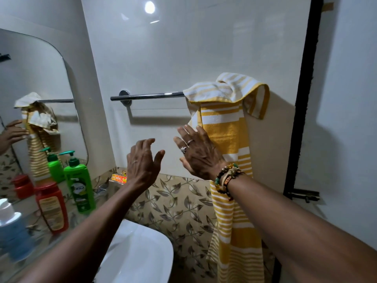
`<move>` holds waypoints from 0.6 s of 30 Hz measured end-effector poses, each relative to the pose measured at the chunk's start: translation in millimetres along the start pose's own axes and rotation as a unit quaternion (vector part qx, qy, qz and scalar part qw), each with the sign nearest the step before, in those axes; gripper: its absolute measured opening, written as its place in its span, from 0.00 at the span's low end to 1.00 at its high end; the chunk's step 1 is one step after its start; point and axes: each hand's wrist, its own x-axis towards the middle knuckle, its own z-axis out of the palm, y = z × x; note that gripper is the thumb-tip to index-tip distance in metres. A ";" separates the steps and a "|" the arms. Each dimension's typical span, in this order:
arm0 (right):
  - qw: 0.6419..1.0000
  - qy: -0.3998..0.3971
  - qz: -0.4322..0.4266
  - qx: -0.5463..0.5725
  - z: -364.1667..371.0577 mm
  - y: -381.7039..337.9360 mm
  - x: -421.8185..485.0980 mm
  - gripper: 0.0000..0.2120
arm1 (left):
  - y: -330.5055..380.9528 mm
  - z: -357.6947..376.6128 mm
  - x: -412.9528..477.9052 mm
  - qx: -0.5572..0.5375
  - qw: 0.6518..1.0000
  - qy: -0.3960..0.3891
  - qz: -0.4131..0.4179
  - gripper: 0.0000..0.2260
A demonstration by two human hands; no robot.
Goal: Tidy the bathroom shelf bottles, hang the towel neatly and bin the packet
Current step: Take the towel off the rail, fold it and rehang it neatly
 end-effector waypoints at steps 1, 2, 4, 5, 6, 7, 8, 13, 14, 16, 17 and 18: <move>1.000 0.000 0.008 -0.006 -0.4 0.7 -1.3 0.30 | 1.0 0.1 0.4 -0.006 1.000 -0.003 0.004 0.22; 1.000 0.000 0.017 -0.010 -1.4 1.2 -2.8 0.30 | 1.9 0.9 0.2 -0.012 1.000 -0.006 0.008 0.21; 0.999 -0.012 0.032 -0.012 -2.3 2.2 -6.6 0.31 | 4.4 4.9 -0.9 -0.018 1.000 -0.013 0.017 0.21; 0.999 -0.018 0.037 -0.014 -2.4 2.3 -9.1 0.31 | 5.5 7.3 -1.2 -0.020 0.999 -0.015 0.023 0.21; 0.999 -0.021 0.041 -0.017 -3.0 1.9 -11.6 0.31 | 6.1 9.3 -1.2 -0.024 0.999 -0.016 0.028 0.22; 0.999 -0.021 0.045 -0.022 -4.1 2.1 -14.8 0.31 | 7.3 11.6 -0.8 -0.030 0.999 -0.017 0.033 0.22; 0.998 -0.019 0.049 -0.031 -5.8 2.9 -18.5 0.31 | 9.1 14.6 -0.1 -0.036 0.999 -0.019 0.036 0.22; 0.994 -0.005 0.082 -0.069 -12.9 14.9 -34.7 0.33 | 22.8 28.5 2.2 -0.063 0.996 -0.027 0.058 0.22; 0.993 -0.005 0.091 -0.073 -13.8 18.7 -37.0 0.33 | 26.6 29.9 2.4 -0.066 0.995 -0.026 0.063 0.22; 0.991 0.000 0.104 -0.082 -16.1 26.8 -41.9 0.33 | 36.8 31.3 2.9 -0.073 0.994 -0.028 0.073 0.22; 0.990 0.006 0.110 -0.085 -17.0 31.5 -44.7 0.33 | 42.9 31.7 3.9 -0.074 0.994 -0.028 0.081 0.22; 0.989 0.015 0.116 -0.088 -17.7 36.4 -47.3 0.33 | 49.6 32.2 5.4 -0.076 0.993 -0.028 0.090 0.22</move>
